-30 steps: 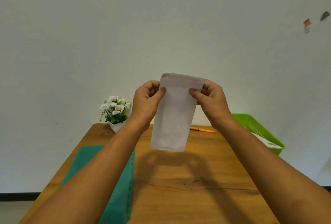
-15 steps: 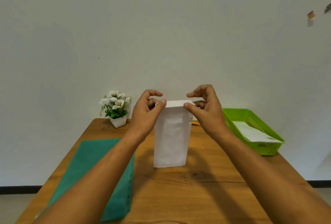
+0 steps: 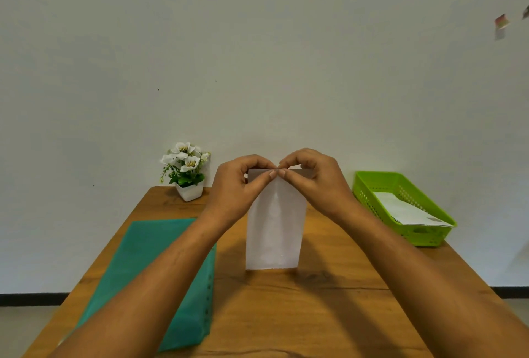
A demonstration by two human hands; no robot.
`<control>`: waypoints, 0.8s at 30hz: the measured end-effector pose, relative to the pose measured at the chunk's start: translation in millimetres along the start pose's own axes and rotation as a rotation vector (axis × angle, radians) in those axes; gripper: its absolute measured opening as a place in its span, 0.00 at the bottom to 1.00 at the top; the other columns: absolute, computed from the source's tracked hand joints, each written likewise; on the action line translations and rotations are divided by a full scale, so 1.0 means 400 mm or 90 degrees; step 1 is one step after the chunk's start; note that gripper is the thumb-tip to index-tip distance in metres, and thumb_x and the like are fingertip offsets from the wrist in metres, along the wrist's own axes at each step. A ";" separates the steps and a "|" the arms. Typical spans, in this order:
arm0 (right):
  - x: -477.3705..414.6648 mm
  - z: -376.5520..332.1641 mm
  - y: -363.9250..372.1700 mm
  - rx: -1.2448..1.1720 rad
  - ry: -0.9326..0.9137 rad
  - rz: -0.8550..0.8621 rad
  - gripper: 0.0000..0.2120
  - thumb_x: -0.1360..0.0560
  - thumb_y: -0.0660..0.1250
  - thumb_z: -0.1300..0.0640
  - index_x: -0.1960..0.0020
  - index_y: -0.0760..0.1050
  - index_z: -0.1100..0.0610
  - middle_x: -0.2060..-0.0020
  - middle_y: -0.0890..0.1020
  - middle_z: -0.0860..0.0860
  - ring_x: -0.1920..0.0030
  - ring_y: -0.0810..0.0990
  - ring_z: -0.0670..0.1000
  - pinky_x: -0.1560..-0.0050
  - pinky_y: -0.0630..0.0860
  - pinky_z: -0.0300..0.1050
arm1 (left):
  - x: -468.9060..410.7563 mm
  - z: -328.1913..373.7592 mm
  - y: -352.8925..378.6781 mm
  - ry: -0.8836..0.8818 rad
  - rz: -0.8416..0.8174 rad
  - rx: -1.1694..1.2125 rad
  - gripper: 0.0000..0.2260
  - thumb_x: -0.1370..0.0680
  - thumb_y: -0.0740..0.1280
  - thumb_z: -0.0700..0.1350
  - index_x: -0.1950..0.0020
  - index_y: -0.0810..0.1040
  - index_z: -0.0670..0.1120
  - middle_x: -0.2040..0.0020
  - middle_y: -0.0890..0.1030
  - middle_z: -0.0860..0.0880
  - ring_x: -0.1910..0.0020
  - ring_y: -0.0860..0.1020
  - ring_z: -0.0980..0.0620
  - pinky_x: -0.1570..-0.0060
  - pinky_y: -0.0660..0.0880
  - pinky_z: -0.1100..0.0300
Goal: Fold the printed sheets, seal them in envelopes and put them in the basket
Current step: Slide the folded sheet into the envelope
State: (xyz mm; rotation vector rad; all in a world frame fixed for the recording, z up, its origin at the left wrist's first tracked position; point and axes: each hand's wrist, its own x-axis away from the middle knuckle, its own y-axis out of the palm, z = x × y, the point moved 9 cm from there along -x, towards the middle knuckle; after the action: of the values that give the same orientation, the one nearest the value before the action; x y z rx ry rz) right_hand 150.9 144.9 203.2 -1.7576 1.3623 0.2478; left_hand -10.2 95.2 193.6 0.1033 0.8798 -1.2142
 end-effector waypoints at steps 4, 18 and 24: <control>-0.004 0.000 0.001 0.007 0.006 -0.013 0.03 0.22 0.73 0.53 0.50 0.86 0.50 0.53 0.85 0.43 0.48 0.81 0.42 0.49 0.76 0.39 | -0.003 0.008 -0.013 0.006 0.010 -0.013 0.02 0.22 0.74 0.45 0.51 0.87 0.49 0.56 0.86 0.57 0.52 0.84 0.57 0.57 0.82 0.56; 0.065 0.190 0.050 -0.159 0.269 -0.167 0.14 0.25 0.77 0.60 0.42 0.79 0.51 0.53 0.86 0.59 0.51 0.87 0.58 0.42 0.81 0.64 | 0.074 -0.155 -0.034 -0.218 0.213 0.242 0.01 0.23 0.76 0.43 0.55 0.86 0.48 0.57 0.87 0.50 0.56 0.84 0.50 0.53 0.83 0.48; 0.133 0.278 0.112 -0.021 0.305 -0.194 0.12 0.26 0.76 0.62 0.45 0.80 0.50 0.54 0.84 0.60 0.58 0.83 0.56 0.57 0.79 0.50 | 0.234 -0.272 0.034 -0.314 0.055 -0.094 0.05 0.19 0.69 0.47 0.43 0.79 0.52 0.62 0.81 0.53 0.61 0.79 0.56 0.61 0.78 0.56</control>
State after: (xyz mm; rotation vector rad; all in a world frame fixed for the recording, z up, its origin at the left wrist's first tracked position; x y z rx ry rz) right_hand 170.1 188.3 80.7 -2.1071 1.3888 -0.3413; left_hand -50.1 84.0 55.5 -0.2666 0.5223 -1.0272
